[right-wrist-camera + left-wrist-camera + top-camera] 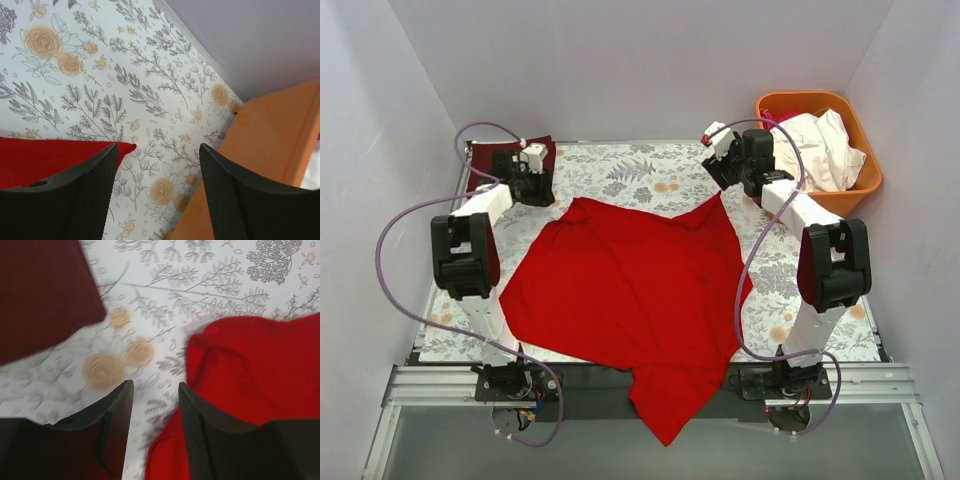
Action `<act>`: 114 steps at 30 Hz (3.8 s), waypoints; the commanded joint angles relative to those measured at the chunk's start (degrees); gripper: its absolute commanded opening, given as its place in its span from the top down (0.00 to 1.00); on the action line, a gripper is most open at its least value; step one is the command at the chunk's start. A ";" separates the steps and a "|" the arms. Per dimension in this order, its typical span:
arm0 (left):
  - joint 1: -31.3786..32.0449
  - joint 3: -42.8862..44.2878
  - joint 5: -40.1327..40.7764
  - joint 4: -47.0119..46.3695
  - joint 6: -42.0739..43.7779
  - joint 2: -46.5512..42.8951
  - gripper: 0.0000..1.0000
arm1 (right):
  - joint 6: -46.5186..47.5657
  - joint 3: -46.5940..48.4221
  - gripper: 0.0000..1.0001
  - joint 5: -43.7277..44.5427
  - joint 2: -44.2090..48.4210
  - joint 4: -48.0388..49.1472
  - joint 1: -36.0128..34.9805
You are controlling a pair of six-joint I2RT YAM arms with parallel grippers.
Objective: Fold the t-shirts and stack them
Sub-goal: Flatten the tshirt out
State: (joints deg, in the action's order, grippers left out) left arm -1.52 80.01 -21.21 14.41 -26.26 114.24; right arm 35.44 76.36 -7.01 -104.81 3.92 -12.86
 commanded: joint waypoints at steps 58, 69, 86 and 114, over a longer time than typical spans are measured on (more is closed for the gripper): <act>11.71 5.94 5.21 13.54 -4.41 -1.74 0.61 | -0.99 -7.80 0.54 -5.74 8.67 -47.08 -4.10; 12.33 7.88 9.00 13.09 -4.24 3.54 0.67 | -0.46 -9.47 0.57 -3.46 3.66 -44.18 -4.19; 13.21 7.97 9.61 15.11 -4.06 5.03 0.67 | 0.77 -10.97 0.58 1.03 0.40 -40.05 -4.10; 14.26 8.32 20.42 13.27 -1.16 4.51 0.74 | 1.91 -10.44 0.58 4.19 -2.32 -38.11 -3.66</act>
State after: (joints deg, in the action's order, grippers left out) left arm 13.04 87.13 -4.82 28.91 -28.60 120.16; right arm 35.35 66.41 -6.17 -103.57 -38.00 -17.06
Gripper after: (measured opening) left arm 0.268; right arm 0.424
